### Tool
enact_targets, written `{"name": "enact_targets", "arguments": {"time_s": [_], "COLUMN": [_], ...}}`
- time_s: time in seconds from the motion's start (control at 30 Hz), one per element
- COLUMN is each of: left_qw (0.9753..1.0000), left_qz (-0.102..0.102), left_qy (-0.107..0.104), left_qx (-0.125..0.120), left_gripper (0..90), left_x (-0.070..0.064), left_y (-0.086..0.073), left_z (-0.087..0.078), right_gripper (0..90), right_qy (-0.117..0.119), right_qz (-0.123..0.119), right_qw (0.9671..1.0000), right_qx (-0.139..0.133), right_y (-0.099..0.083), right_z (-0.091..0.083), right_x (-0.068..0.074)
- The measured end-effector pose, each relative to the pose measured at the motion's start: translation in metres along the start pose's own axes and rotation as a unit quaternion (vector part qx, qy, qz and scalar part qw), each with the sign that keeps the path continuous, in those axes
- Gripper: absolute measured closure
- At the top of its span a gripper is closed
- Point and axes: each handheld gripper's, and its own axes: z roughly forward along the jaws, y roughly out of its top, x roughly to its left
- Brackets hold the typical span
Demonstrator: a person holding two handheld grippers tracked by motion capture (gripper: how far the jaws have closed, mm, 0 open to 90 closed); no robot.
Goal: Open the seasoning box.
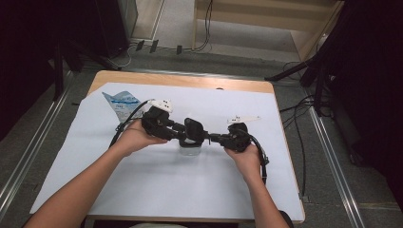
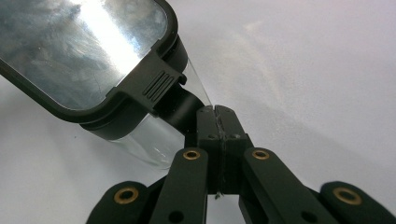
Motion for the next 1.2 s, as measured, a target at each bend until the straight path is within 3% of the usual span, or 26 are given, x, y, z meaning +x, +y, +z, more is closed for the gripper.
{"name": "enact_targets", "arguments": {"time_s": [0.23,0.37,0.83,1.2], "left_qw": [0.9999,0.9999,0.9998,0.9998], "left_qz": [-0.004,-0.001,0.006,0.011], "left_qy": [0.009,0.004,0.008,-0.001], "left_qx": [0.007,0.011,0.014,0.015], "left_gripper": [71.3,76.7,79.0,80.6], "left_x": [-0.002,-0.003,-0.009,-0.012], "left_y": [0.007,0.011,0.029,0.043], "left_z": [0.002,0.003,0.011,0.02], "right_gripper": [90.0,90.0,90.0,90.0], "right_qy": [-0.002,-0.002,-0.001,-0.002], "right_qz": [-0.001,0.002,0.006,0.006], "right_qw": [1.0,1.0,1.0,1.0], "right_qx": [-0.001,0.002,-0.001,0.001], "right_y": [0.0,0.0,-0.002,-0.005], "right_z": [0.0,0.0,0.0,0.002], "right_x": [0.0,0.001,0.004,0.006]}}
